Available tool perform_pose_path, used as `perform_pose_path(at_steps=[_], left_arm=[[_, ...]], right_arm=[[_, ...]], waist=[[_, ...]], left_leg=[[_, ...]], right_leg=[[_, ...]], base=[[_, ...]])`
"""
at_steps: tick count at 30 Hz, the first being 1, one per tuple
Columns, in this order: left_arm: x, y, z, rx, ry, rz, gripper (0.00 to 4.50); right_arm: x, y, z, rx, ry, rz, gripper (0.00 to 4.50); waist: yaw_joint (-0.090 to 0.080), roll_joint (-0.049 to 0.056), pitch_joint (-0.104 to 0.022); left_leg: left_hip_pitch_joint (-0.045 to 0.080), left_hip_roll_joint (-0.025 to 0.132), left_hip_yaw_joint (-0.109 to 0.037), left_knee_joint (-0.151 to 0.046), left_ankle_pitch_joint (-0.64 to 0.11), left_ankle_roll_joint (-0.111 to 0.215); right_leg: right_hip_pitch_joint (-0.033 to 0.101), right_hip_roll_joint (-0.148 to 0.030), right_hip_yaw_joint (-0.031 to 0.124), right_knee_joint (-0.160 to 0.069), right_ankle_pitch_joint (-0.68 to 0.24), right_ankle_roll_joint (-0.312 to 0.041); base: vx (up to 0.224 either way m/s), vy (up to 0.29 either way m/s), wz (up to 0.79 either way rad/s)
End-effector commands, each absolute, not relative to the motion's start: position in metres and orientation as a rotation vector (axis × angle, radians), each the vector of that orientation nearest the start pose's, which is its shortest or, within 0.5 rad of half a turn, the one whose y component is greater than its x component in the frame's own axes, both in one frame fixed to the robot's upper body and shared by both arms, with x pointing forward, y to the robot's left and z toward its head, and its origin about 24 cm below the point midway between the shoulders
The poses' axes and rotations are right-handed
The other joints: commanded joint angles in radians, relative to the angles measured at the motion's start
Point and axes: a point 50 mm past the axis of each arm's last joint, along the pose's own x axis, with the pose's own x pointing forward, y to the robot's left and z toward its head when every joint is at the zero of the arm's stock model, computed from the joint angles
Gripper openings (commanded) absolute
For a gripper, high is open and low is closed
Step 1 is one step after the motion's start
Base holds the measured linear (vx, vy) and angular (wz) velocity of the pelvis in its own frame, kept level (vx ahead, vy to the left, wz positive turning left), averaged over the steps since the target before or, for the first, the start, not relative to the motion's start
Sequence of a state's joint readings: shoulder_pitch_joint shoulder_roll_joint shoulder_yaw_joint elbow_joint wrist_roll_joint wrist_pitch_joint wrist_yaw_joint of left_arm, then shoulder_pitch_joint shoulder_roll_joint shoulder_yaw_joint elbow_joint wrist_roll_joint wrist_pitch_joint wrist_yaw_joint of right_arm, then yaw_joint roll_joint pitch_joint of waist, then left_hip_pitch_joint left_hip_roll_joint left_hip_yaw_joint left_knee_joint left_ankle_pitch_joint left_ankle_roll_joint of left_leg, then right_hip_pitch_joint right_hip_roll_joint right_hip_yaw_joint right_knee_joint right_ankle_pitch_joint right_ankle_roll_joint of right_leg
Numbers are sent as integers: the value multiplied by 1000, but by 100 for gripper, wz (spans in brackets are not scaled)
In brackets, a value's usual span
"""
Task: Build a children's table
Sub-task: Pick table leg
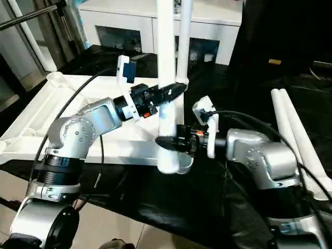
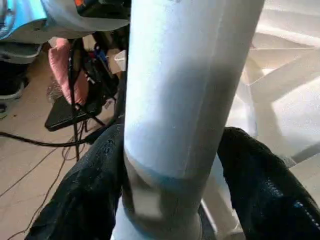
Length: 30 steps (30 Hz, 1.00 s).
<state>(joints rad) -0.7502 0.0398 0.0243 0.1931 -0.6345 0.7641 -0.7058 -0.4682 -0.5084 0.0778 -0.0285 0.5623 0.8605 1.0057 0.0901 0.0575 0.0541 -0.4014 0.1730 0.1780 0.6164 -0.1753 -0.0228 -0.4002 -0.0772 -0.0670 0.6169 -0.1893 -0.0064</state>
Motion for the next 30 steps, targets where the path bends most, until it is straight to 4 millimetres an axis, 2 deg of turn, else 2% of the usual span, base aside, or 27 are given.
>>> perform_pose_path(at_steps=[1, 4, 6, 9, 10, 11, 12, 15, 16, 18, 22, 23, 25, 26, 27, 28, 29, 30], left_arm=[[326, 45, 184, -490, 97, -1241, 182], [326, 43, 186, -486, 98, -1253, 182], [325, 40, 187, -471, 96, -1271, 182], [325, 39, 189, -475, 96, -1288, 182], [325, 38, 189, -471, 99, -1295, 182], [325, 37, 189, -465, 100, -1304, 182], [325, 36, 190, -454, 99, -1314, 182], [324, 38, 193, -451, 85, -1323, 182], [325, 38, 193, -452, 84, -1322, 182], [325, 38, 192, -449, 83, -1321, 182], [324, 39, 192, -452, 78, -1318, 182], [323, 41, 192, -456, 77, -1324, 182], [322, 42, 192, -458, 79, -1330, 182], [322, 42, 191, -457, 83, -1334, 182], [322, 42, 191, -456, 86, -1335, 182], [322, 41, 189, -443, 95, -1343, 182], [321, 40, 189, -428, 99, -1353, 182], [321, 41, 188, -418, 98, -1356, 182]], right_arm=[[284, -146, 131, 144, 408, 1249, 301], [283, -146, 129, 145, 421, 1254, 301], [283, -144, 126, 148, 437, 1256, 301], [282, -142, 125, 181, 442, 1264, 301], [282, -141, 126, 194, 443, 1271, 301], [282, -140, 126, 198, 445, 1274, 301], [283, -141, 125, 198, 449, 1274, 301], [284, -141, 124, 210, 455, 1273, 301], [285, -140, 124, 220, 453, 1277, 272], [285, -140, 125, 226, 453, 1280, 272], [285, -139, 122, 243, 460, 1280, 233], [284, -139, 121, 251, 460, 1278, 233], [284, -138, 121, 255, 459, 1276, 208], [284, -138, 120, 257, 459, 1275, 208], [284, -138, 120, 258, 459, 1275, 201], [284, -138, 120, 259, 460, 1272, 196], [283, -139, 119, 257, 461, 1269, 194], [283, -139, 119, 255, 461, 1267, 193]], waist=[[2, -18, -78], [1, -17, -78], [1, -22, -78], [2, -20, -79], [2, -21, -79], [2, -27, -79], [4, -23, -79], [4, -24, -79], [4, -27, -79], [4, -25, -78], [5, -27, -79], [5, -20, -79], [4, -21, -80], [6, -15, -80], [5, -18, -80], [6, -15, -80], [4, -20, -80], [3, -19, -80]], left_leg=[[22, 49, -19, -60, -102, 64], [22, 49, -19, -60, -106, 61], [22, 49, -19, -60, -99, 63], [22, 49, -19, -59, -87, 70], [21, 48, -19, -59, -89, 72], [21, 48, -18, -60, -89, 73], [22, 49, -19, -59, -86, 72], [22, 49, -18, -59, -82, 70], [20, 48, -18, -58, -80, 72], [21, 48, -18, -58, -82, 73], [21, 49, -18, -58, -75, 73], [21, 48, -18, -57, -76, 73], [21, 49, -19, -58, -81, 69], [21, 48, -20, -58, -81, 67], [21, 49, -19, -59, -83, 66], [22, 49, -20, -59, -85, 65], [21, 49, -20, -59, -85, 65], [23, 49, -19, -59, -86, 65]], right_leg=[[59, -68, 43, -69, -117, -236], [59, -67, 43, -70, -126, -235], [59, -68, 43, -69, -121, -237], [58, -67, 43, -67, -104, -242], [59, -67, 43, -67, -104, -243], [60, -67, 43, -68, -107, -242], [58, -68, 43, -66, -111, -242], [58, -69, 44, -66, -105, -243], [59, -69, 44, -66, -102, -244], [59, -69, 43, -66, -109, -245], [59, -69, 43, -65, -104, -242], [59, -69, 43, -65, -106, -243], [60, -67, 42, -65, -103, -242], [59, -68, 42, -65, -101, -243], [60, -67, 42, -65, -94, -244], [59, -67, 42, -65, -94, -245], [60, -68, 42, -64, -93, -246], [59, -67, 42, -65, -97, -244]], base=[[0, 0, 0], [0, 0, 0], [0, 0, 0], [0, 0, 0], [0, 0, 0], [0, 0, 0], [0, 0, 0], [0, 0, 0], [0, 0, 0], [0, 0, 0], [0, 0, 0], [0, 0, 0], [0, 0, 0], [0, 0, 0], [0, 0, 0], [0, 0, 0], [0, 0, 0], [0, 0, 0]])
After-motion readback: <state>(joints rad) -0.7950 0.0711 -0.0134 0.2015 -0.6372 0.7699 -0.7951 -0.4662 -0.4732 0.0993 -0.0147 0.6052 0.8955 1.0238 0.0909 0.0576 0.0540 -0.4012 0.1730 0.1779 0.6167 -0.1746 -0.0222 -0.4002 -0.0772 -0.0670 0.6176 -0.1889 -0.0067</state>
